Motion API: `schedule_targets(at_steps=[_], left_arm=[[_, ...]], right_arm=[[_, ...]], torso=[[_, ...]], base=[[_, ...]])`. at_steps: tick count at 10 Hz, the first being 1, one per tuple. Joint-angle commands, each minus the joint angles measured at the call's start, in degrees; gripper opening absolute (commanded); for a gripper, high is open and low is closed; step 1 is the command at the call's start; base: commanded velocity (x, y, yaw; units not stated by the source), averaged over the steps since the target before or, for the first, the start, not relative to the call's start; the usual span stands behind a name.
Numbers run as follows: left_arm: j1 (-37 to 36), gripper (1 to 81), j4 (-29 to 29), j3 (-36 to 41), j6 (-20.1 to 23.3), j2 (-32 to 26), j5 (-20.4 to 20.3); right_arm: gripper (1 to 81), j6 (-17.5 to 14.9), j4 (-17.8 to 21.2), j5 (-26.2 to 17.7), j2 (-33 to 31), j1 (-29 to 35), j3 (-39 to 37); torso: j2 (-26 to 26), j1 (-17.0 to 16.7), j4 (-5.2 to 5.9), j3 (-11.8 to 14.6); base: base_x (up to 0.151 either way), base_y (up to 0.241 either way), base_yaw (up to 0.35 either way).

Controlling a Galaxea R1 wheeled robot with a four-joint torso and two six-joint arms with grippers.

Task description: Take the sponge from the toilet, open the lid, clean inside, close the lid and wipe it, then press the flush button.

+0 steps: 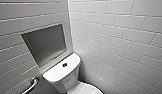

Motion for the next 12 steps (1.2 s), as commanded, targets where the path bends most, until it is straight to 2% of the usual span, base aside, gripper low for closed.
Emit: schedule_targets(at_steps=[1, 3, 4, 5, 6, 8, 9, 12], left_arm=[[-0.7, 81.1, 0.1, 0.2, 0.3, -0.1, 4.0], [-0.7, 81.1, -0.2, 0.1, 0.3, -0.2, 3.9], [-0.7, 81.1, -0.2, 0.1, 0.3, -0.1, 3.9], [-0.7, 81.1, -0.1, 0.1, 0.3, -0.1, 4.0], [-0.7, 81.1, 0.0, 0.1, 0.3, -0.1, 4.0], [-0.7, 81.1, -0.1, 0.1, 0.3, 0.0, 3.9], [-0.7, 81.1, 0.0, 0.1, 0.3, 0.0, 3.9], [-0.7, 81.1, -0.4, 0.0, 0.3, -0.1, 3.8]], right_arm=[[81.1, 0.0, -2.8, -5.1, -2.3, 7.3, 2.8], [81.1, 0.0, -2.5, -7.2, -1.1, 8.9, 2.6], [81.1, 0.0, -2.4, -7.6, -0.3, 9.4, 2.4], [81.1, 0.0, -2.3, -7.6, 0.4, 9.7, 1.6], [81.1, 0.0, -2.0, -7.7, 1.0, 10.0, 0.4], [81.1, 0.1, -1.2, -9.1, 1.8, 10.7, 0.2], [81.1, 0.1, -0.1, -9.2, 2.4, 11.2, -0.1], [81.1, 0.1, 6.5, -9.3, 5.5, 13.5, -1.8]], torso=[[0.1, -0.1, 0.0, 0.0], [-1.3, 0.9, 0.0, 0.0], [-1.5, 1.0, 0.0, -1.3], [-1.4, 1.0, 0.0, -4.0], [-1.4, 0.9, 0.0, -0.6], [-1.4, 0.9, 0.0, -2.4], [-1.3, 0.9, 0.0, -2.8], [-1.3, 0.9, 0.0, -2.8]], base=[[0.0, 0.0, 0.0], [0.0, 0.0, 0.0], [0.0, 0.0, 0.0], [0.0, 0.0, 0.0], [0.0, 0.0, 0.0], [0.0, 0.0, 0.0], [0.0, 0.0, 0.0], [0.0, 0.0, 0.0]])
